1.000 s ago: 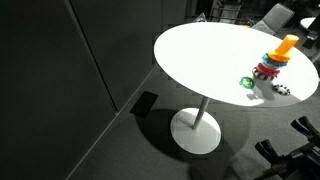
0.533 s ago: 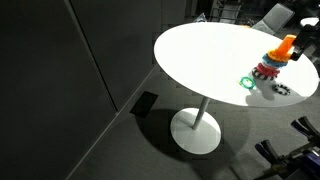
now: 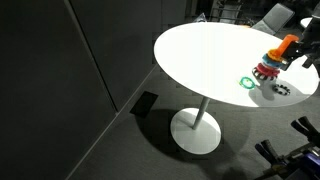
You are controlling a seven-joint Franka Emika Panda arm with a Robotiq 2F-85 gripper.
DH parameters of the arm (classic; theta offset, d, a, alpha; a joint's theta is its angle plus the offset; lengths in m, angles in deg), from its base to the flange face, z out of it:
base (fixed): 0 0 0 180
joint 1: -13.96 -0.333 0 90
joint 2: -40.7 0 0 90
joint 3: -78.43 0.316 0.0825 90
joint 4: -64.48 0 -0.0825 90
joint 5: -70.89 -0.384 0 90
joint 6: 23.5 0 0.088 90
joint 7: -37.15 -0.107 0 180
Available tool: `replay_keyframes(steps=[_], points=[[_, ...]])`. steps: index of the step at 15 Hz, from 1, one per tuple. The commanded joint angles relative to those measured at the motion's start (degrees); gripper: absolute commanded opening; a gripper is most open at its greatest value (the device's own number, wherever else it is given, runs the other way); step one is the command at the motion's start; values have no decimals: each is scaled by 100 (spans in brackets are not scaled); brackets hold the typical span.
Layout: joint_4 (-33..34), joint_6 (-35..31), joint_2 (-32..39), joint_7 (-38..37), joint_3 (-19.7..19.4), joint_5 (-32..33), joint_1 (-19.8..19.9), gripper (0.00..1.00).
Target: Put the striped ring around the orange rod
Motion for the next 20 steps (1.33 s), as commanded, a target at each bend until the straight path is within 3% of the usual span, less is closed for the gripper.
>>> replay_keyframes(steps=[1,11,20], points=[[-30,-422,252,-204,-67,83,24,100],[-48,-538,405,-96,-88,-2,-3,100],[-416,-936,289,-807,-256,973,-21,100]])
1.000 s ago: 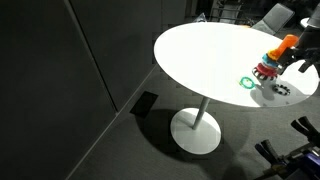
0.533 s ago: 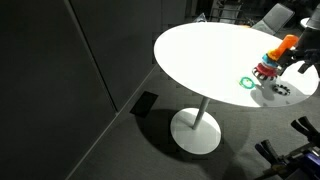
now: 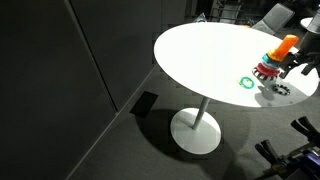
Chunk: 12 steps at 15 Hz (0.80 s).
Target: Put the striped ring around the orange rod
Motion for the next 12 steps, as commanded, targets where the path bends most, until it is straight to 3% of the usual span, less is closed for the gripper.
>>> replay_keyframes(steps=[1,7,12], points=[[-252,-327,-110,-544,-141,564,-32,100],[-555,-905,-16,-1132,-291,1006,-17,100],[-618,-1448,213,-1185,-389,937,-31,100]])
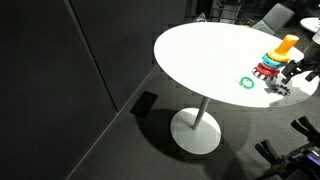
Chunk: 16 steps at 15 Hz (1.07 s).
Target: Put the striped ring around the orange rod
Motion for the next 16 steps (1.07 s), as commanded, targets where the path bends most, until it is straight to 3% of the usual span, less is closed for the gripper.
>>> replay_keyframes(steps=[1,16], points=[[-13,-427,201,-133,-119,49,-44,100],[276,-1020,1003,-99,-553,-144,-628,100]])
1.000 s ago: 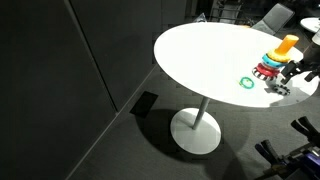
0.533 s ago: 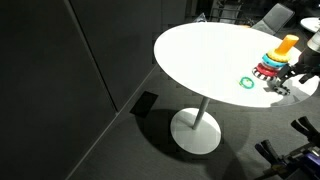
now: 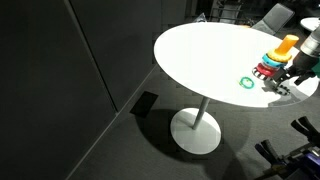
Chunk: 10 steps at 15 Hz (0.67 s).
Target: Put the striped ring around the orange rod
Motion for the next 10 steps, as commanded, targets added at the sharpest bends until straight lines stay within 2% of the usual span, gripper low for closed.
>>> replay_keyframes(steps=[1,10], points=[[107,-169,225,-59,-166,-120,-199,100],[95,-453,442,143,-147,-679,-276,100]])
